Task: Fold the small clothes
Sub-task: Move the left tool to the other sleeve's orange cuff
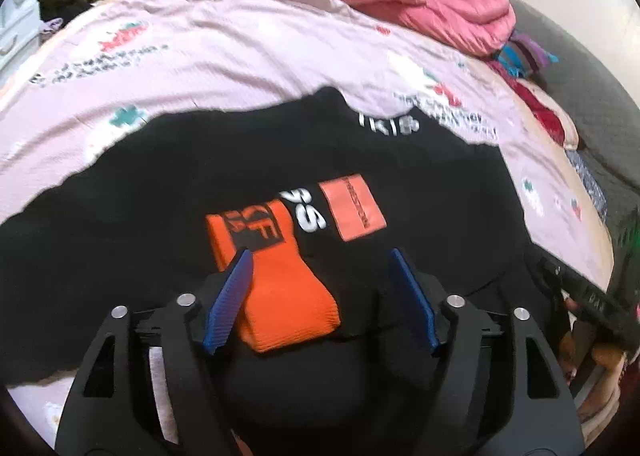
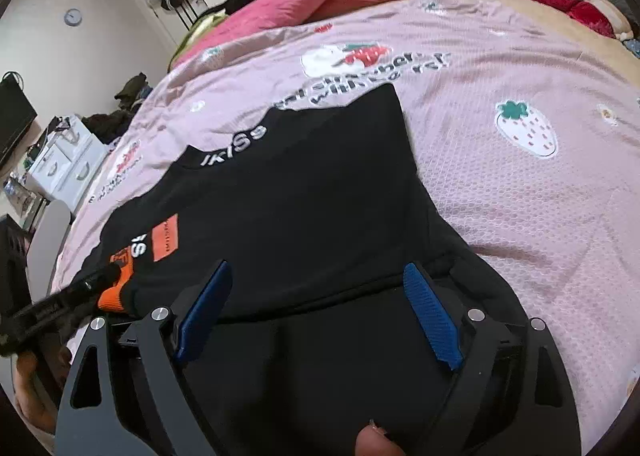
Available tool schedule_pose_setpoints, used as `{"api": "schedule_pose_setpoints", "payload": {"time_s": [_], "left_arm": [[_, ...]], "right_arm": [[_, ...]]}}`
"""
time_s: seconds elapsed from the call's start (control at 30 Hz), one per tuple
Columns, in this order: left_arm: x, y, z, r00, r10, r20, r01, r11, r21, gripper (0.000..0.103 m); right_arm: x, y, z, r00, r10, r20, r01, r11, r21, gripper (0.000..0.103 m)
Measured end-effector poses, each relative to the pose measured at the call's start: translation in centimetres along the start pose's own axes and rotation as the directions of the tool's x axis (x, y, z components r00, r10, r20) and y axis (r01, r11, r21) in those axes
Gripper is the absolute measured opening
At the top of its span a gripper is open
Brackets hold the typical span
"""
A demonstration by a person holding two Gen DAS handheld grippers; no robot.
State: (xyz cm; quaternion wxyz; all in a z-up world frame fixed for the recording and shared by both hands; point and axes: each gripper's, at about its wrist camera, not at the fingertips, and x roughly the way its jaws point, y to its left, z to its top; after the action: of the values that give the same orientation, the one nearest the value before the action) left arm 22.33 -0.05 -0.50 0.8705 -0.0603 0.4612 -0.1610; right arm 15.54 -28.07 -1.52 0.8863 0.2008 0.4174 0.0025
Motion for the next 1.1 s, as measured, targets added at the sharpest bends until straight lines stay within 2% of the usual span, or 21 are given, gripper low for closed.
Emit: {"api": "schedule_pose_setpoints", "payload": {"time_s": [0.13, 0.27, 0.37, 0.63, 0.8, 0.9, 1.1], "left_arm": [[-1.7, 0.2, 0.5, 0.997, 0.047, 0.054, -0.047, 0.999, -0.004, 0.075], [-2.9, 0.4, 0.7, 0.990, 0.100, 0.097, -0.100, 0.995, -0.005, 0.090], [-3.3, 0.6, 0.9, 0.986, 0.132, 0.107, -0.131, 0.991, -0.011, 0.094], [-5.4, 3.3, -0.1, 0.977, 0.177, 0.119, -0.164, 0.980, -0.109, 0.094], [-7.5, 6.2, -1.4, 0.956, 0.256, 0.145, -0.226, 0.955, -0.192, 0.094], [-8.8, 7.7, -1.9, 0.946, 0.278, 0.164, -0.236, 0.942, -0.238, 0.094], [-10.5, 9.3, -2.5, 0.923, 0.333, 0.192, -0.275, 0.921, -0.277, 0.094]], "right_arm": [[-1.1, 1.1, 0.6, 0.999, 0.014, 0.040, -0.013, 1.000, -0.018, 0.096], [-1.9, 2.1, 1.2, 0.997, 0.029, 0.071, -0.026, 0.999, -0.037, 0.098], [-2.2, 2.9, 1.5, 0.996, 0.028, 0.080, -0.023, 0.998, -0.054, 0.099], [-2.9, 5.9, 1.7, 0.994, 0.057, 0.092, -0.046, 0.992, -0.119, 0.099], [-3.0, 8.7, 1.7, 0.992, 0.087, 0.091, -0.069, 0.981, -0.181, 0.099], [-2.9, 10.3, 1.6, 0.991, 0.099, 0.091, -0.078, 0.975, -0.209, 0.099], [-2.7, 13.3, 1.2, 0.989, 0.120, 0.080, -0.096, 0.961, -0.259, 0.099]]}}
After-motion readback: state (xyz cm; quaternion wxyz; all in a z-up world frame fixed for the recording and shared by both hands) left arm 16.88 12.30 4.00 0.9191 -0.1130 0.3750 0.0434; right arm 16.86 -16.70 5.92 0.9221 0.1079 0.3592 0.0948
